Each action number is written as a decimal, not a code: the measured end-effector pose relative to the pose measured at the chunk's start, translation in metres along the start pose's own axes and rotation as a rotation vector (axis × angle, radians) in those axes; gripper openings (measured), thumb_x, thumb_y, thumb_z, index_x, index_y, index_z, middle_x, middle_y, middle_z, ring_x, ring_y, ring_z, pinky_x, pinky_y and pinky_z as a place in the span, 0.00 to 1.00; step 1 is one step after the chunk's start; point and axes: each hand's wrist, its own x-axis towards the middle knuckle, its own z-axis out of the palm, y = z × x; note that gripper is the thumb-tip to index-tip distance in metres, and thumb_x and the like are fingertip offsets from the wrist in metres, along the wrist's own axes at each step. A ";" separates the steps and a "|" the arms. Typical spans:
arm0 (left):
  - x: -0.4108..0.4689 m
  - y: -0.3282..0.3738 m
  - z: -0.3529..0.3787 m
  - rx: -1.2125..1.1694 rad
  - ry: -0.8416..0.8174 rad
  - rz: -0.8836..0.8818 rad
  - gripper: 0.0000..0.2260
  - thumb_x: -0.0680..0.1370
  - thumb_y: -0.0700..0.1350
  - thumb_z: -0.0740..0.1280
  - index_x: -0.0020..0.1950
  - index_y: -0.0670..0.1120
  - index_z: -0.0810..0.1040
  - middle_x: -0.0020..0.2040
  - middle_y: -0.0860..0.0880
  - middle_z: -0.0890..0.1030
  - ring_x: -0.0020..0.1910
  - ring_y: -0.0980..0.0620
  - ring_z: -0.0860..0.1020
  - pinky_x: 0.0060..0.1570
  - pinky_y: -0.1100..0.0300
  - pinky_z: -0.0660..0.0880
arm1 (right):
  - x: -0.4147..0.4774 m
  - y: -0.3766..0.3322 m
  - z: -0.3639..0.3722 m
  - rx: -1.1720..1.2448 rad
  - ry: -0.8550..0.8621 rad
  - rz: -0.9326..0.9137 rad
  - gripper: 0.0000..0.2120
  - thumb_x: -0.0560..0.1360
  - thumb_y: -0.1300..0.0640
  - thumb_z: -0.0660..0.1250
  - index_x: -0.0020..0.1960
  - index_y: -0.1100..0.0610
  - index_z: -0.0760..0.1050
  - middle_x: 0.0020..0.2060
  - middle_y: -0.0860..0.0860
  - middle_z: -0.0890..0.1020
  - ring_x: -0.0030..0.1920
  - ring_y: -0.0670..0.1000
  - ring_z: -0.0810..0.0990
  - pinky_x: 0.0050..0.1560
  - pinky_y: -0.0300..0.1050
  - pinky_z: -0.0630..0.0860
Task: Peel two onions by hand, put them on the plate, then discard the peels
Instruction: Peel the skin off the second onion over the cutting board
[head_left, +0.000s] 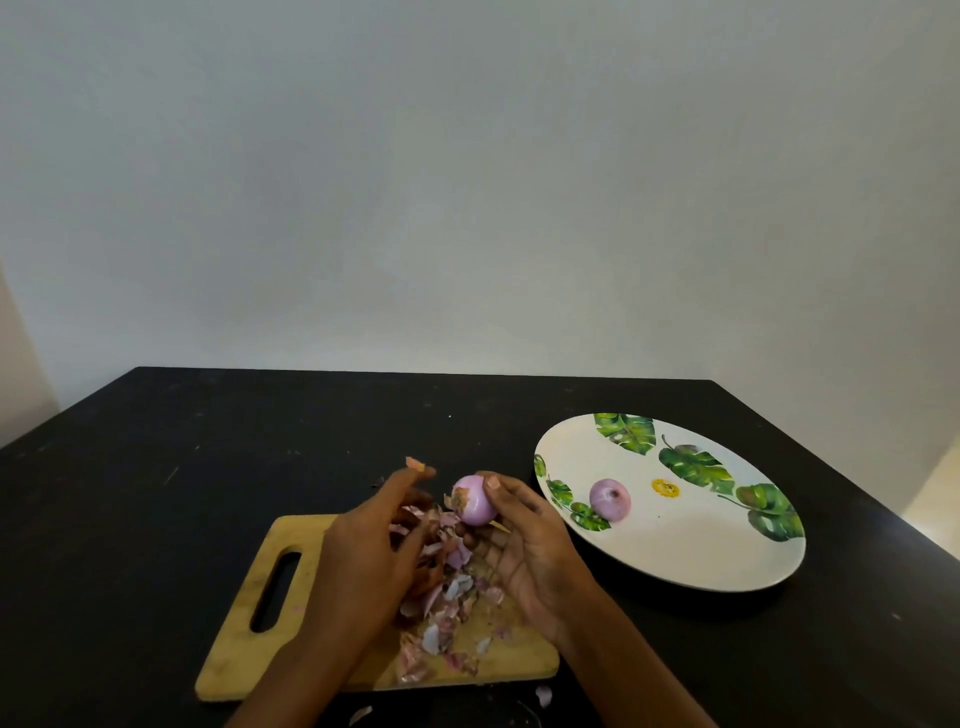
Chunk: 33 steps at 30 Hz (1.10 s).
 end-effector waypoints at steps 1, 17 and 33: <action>0.000 0.003 0.000 -0.063 -0.006 0.024 0.18 0.74 0.43 0.70 0.58 0.60 0.72 0.43 0.67 0.75 0.43 0.70 0.76 0.39 0.77 0.71 | 0.000 0.000 -0.001 -0.014 -0.010 -0.005 0.16 0.70 0.55 0.69 0.54 0.63 0.78 0.46 0.60 0.85 0.45 0.57 0.85 0.44 0.48 0.81; 0.002 -0.001 0.001 -0.180 0.001 0.009 0.11 0.72 0.35 0.70 0.39 0.53 0.79 0.38 0.58 0.81 0.42 0.62 0.79 0.39 0.73 0.73 | -0.002 0.009 -0.003 -0.534 -0.056 -0.273 0.16 0.69 0.49 0.72 0.55 0.53 0.78 0.52 0.50 0.82 0.54 0.48 0.82 0.54 0.44 0.80; -0.003 0.011 0.002 -0.226 0.013 0.002 0.07 0.78 0.48 0.65 0.39 0.52 0.76 0.34 0.56 0.79 0.33 0.56 0.78 0.30 0.64 0.74 | -0.001 0.003 -0.006 -0.556 0.043 -0.382 0.21 0.67 0.64 0.77 0.55 0.49 0.78 0.50 0.45 0.83 0.51 0.41 0.81 0.46 0.33 0.78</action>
